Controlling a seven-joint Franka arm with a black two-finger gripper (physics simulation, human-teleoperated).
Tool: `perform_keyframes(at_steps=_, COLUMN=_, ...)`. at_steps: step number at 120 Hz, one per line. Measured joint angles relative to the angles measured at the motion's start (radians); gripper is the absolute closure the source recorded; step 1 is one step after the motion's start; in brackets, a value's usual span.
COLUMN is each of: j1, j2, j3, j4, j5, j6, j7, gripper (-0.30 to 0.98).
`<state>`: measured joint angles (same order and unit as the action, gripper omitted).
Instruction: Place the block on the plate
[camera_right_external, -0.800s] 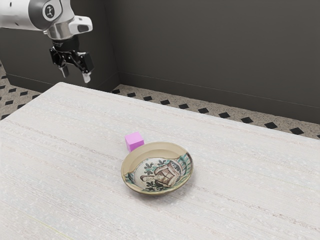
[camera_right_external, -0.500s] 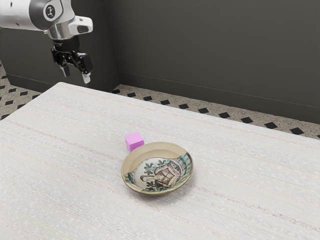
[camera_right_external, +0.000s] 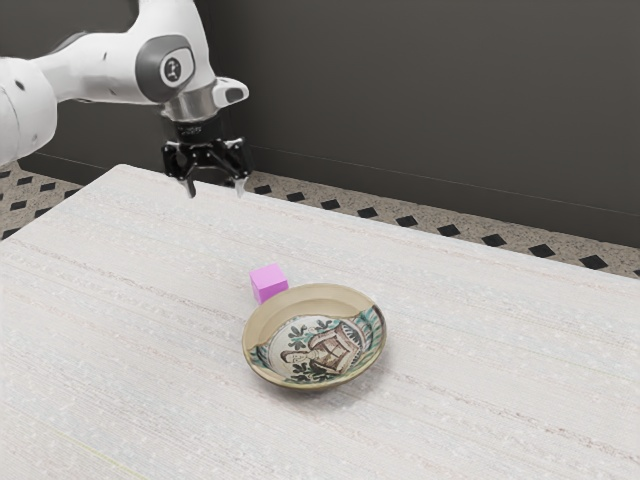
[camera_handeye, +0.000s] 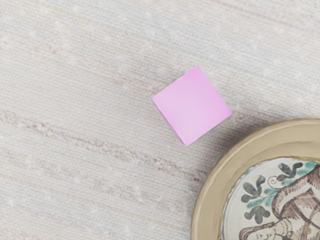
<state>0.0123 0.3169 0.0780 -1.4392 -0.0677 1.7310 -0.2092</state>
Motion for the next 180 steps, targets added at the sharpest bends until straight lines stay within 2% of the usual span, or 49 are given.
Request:
perform_keyframes(at_steps=27, j1=-0.019, j2=0.168, j3=0.004, j4=0.053, j5=-0.005, j6=0.079, j7=-0.261, gripper=0.00)
perform_keyframes(at_steps=56, j1=-0.024, j2=0.232, j3=0.020, j4=0.052, j5=-0.029, j6=0.193, j7=-0.485, gripper=0.00)
perform_keyframes(at_steps=104, j1=-0.058, j2=0.372, j3=0.055, j4=0.114, j5=-0.005, j6=0.344, j7=-0.788, gripper=0.00)
perform_keyframes(at_steps=118, j1=-0.064, j2=0.390, j3=0.053, j4=0.091, j5=0.009, j6=0.367, j7=-0.838, gripper=0.00)
perform_keyframes(at_steps=146, j1=-0.069, j2=0.371, j3=0.052, j4=0.020, j5=-0.003, j6=0.386, j7=-0.910, gripper=0.00)
perform_keyframes(at_steps=180, j1=-0.073, j2=0.379, j3=0.047, j4=0.015, j5=-0.006, j6=0.399, j7=-0.940, gripper=0.00)
